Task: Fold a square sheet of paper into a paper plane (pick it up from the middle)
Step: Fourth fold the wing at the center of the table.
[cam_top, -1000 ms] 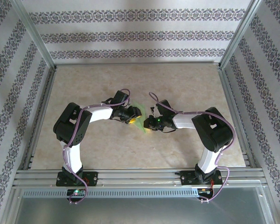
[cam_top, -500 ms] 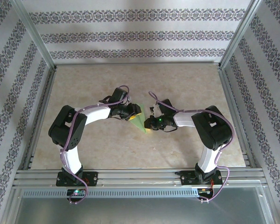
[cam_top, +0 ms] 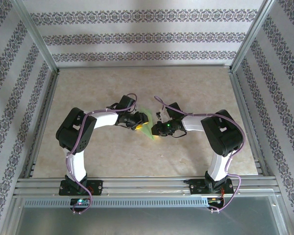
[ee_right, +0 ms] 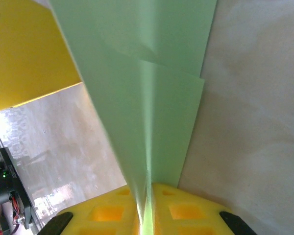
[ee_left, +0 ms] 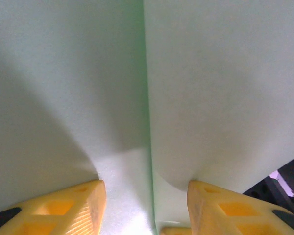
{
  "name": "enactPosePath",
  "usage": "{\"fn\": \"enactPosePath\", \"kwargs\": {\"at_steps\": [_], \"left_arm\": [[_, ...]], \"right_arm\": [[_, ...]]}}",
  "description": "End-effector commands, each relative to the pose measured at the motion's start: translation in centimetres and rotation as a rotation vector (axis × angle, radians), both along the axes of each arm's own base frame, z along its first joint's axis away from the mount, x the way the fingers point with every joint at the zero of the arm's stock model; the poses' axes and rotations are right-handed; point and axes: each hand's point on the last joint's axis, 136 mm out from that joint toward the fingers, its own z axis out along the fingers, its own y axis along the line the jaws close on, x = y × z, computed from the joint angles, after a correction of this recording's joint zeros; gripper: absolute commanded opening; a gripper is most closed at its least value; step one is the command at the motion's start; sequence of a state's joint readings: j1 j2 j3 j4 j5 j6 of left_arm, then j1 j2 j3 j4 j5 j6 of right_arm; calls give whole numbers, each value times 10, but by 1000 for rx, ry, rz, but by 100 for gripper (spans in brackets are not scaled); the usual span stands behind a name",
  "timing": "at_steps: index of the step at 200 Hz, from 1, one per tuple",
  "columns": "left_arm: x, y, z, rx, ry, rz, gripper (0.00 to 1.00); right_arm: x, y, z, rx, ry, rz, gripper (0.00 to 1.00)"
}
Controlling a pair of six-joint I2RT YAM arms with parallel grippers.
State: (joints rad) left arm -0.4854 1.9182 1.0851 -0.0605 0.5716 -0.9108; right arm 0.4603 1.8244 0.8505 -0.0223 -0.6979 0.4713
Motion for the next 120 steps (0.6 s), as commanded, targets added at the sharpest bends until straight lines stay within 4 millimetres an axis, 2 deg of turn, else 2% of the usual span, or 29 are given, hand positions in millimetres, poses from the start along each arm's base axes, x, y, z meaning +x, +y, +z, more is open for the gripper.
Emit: {"fn": "enactPosePath", "kwargs": {"at_steps": [1,68,120], "left_arm": [[-7,0,-14,46,37,-18,49],[-14,12,-30,126,100,8,48],[-17,15,-35,143,120,17,47]], "right_arm": [[3,-8,-7,-45,12,-20,18],[15,-6,20,-68,-79,-98,26],[17,-4,22,-127,-119,-143,31]]}}
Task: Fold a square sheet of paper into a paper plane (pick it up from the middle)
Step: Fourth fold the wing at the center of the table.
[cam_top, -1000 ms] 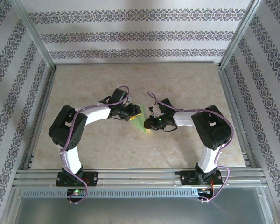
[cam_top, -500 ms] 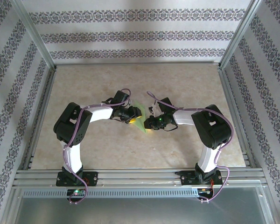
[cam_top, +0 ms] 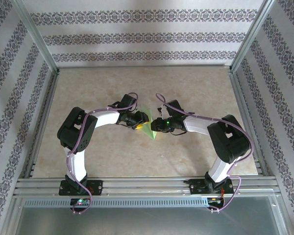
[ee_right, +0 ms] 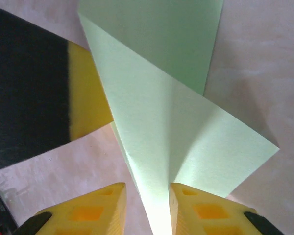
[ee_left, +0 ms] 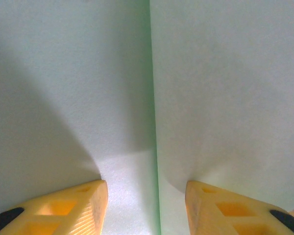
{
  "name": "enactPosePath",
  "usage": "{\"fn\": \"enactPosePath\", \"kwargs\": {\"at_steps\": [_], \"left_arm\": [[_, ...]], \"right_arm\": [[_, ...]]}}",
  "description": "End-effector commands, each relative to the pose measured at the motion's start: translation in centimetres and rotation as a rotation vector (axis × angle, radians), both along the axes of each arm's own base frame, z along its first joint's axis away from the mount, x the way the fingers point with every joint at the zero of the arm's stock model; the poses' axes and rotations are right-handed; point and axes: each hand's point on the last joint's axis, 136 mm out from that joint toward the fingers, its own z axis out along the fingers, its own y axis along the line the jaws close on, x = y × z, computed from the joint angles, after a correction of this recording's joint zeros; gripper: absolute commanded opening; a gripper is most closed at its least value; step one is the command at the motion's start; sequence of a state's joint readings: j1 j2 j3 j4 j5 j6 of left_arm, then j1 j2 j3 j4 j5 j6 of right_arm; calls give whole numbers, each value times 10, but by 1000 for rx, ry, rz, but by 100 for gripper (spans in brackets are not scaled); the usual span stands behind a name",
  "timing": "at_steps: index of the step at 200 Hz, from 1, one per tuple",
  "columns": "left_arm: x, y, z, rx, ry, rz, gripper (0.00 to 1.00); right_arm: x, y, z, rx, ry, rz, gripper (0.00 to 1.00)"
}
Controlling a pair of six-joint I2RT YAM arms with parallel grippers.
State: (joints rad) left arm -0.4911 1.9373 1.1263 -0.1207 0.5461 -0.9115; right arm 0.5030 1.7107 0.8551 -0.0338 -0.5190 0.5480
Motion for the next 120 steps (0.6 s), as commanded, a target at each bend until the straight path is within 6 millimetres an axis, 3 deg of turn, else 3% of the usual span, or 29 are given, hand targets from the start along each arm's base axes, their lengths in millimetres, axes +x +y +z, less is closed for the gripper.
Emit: {"fn": "enactPosePath", "kwargs": {"at_steps": [1,85,120], "left_arm": [[-18,14,-31,105,95,9,47],[-20,15,-32,107,100,11,45],[-21,16,-33,108,103,12,43]], "right_arm": [[1,-3,-4,-47,-7,-42,31],[5,4,-17,-125,-6,-58,29],[10,12,-16,-119,-18,-40,24]]}}
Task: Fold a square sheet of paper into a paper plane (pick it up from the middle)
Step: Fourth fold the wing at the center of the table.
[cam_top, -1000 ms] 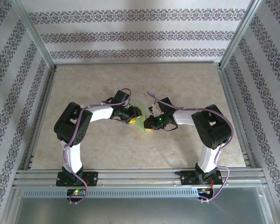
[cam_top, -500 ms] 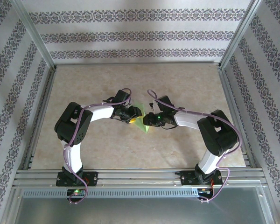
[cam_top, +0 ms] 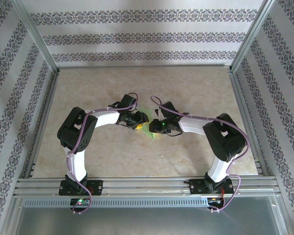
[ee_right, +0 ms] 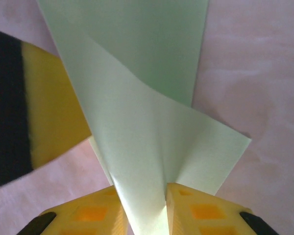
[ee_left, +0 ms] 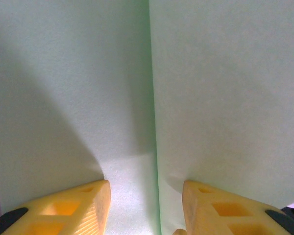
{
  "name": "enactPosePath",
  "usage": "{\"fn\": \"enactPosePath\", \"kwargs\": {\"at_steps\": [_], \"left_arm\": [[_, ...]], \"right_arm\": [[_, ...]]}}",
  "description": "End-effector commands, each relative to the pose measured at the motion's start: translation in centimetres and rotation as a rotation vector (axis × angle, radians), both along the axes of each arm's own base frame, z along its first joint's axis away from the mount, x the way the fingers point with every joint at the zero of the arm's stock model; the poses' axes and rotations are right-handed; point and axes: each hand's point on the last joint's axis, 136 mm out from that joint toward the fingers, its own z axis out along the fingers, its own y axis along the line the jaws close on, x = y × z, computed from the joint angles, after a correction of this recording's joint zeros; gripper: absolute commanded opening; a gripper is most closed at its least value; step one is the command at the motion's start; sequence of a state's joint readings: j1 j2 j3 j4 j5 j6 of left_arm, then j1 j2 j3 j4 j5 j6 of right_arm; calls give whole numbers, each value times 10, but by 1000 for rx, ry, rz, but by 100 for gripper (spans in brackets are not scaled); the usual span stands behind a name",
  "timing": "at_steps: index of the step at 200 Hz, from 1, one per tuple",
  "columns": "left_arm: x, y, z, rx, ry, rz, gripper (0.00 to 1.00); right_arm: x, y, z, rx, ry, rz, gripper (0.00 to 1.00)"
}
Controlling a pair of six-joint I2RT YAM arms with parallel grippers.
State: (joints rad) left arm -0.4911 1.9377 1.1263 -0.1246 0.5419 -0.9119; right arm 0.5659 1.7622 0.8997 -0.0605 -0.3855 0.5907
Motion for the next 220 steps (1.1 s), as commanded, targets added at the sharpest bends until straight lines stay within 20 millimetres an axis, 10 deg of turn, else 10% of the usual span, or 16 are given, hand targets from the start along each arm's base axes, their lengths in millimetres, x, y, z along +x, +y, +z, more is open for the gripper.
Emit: {"fn": "enactPosePath", "kwargs": {"at_steps": [1,220], "left_arm": [[-20,15,-31,103,100,10,43],[-23,21,-24,114,89,40,28]], "right_arm": [[6,6,0,-14,-17,4,24],[2,23,3,112,-14,176,8]]}}
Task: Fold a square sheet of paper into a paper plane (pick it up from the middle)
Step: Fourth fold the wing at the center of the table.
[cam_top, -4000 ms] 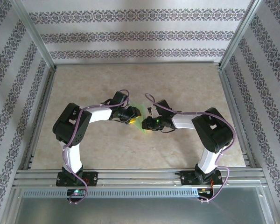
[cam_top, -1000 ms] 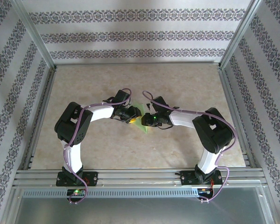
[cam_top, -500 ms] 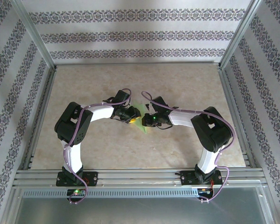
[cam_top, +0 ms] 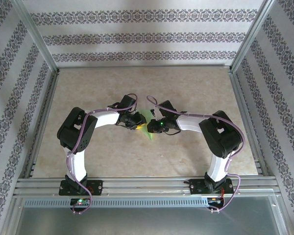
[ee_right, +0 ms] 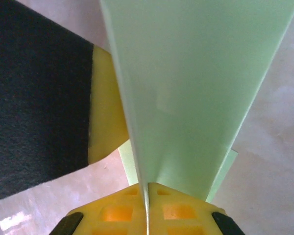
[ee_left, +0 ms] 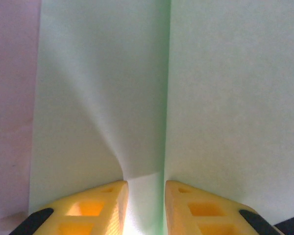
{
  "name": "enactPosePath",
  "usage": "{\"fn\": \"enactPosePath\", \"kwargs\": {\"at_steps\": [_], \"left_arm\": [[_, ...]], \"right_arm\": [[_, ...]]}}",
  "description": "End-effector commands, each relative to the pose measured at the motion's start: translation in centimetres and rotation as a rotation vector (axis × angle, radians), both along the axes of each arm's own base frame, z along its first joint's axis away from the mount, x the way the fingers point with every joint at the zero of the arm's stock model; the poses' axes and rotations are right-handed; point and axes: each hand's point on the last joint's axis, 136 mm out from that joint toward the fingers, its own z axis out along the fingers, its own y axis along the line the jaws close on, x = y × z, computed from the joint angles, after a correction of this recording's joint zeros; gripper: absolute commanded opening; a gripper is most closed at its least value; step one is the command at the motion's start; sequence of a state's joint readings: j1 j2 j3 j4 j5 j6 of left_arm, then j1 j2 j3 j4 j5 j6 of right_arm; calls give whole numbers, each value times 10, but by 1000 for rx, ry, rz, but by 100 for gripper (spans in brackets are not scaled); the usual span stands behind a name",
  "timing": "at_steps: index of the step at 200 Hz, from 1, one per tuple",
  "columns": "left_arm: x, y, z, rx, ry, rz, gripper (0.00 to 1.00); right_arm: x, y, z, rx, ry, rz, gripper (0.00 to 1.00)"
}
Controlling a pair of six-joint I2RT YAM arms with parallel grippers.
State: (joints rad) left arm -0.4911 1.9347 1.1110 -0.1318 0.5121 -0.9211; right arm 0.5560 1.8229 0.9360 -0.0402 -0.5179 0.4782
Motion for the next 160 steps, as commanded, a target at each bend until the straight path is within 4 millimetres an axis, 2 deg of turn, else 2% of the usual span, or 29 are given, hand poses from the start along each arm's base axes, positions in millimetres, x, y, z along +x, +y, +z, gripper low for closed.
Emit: {"fn": "enactPosePath", "kwargs": {"at_steps": [1,33,99,160], "left_arm": [[-21,15,-18,83,78,18,28],[-19,16,-10,89,64,20,28],[-8,14,28,50,-60,16,29],[2,-10,50,-128,-175,-22,29]], "right_arm": [[5,5,3,39,-5,29,8],[5,1,1,47,11,13,8],[2,1,1,171,103,21,7],[-5,-1,1,249,176,39,6]]}}
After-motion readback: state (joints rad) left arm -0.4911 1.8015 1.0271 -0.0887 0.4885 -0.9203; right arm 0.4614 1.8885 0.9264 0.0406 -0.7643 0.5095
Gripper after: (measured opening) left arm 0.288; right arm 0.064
